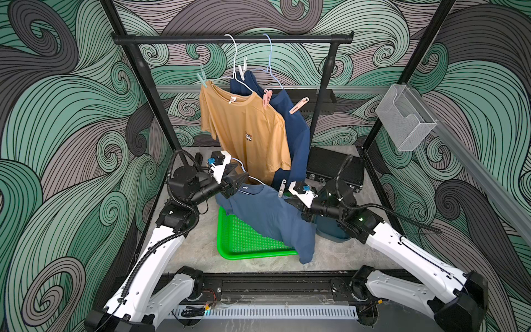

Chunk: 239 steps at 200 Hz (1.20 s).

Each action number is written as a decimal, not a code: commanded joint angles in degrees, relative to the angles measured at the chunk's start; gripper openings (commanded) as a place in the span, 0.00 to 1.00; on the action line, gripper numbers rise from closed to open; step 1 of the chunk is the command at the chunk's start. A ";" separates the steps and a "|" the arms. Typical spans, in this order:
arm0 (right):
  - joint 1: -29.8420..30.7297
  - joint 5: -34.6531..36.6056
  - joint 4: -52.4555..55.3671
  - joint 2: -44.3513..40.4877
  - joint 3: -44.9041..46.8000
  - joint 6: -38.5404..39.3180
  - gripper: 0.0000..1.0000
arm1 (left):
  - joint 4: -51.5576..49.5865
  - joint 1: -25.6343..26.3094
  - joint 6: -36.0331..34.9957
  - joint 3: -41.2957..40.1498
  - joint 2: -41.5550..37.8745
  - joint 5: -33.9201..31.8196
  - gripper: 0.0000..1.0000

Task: Remove the clothespins securing t-shirts to the hanger
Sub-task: Pick up the hanger from the clothes rail.

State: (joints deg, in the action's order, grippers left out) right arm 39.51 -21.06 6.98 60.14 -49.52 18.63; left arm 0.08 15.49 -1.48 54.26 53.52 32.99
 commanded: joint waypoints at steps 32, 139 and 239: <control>-0.25 -0.88 -4.28 0.68 -1.33 -0.70 0.00 | 4.16 2.29 3.28 0.32 1.49 -1.67 0.45; -0.22 -0.28 -4.42 -0.20 -0.50 -0.01 0.00 | 3.63 4.05 4.26 0.59 2.12 -6.29 0.00; -0.31 3.47 -0.98 -4.49 1.22 2.73 0.99 | 1.74 4.05 4.03 1.90 1.25 -7.97 0.00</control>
State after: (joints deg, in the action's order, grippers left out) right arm 39.51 -19.03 5.15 57.19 -48.99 20.80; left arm 1.04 19.29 2.22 54.26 55.75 25.61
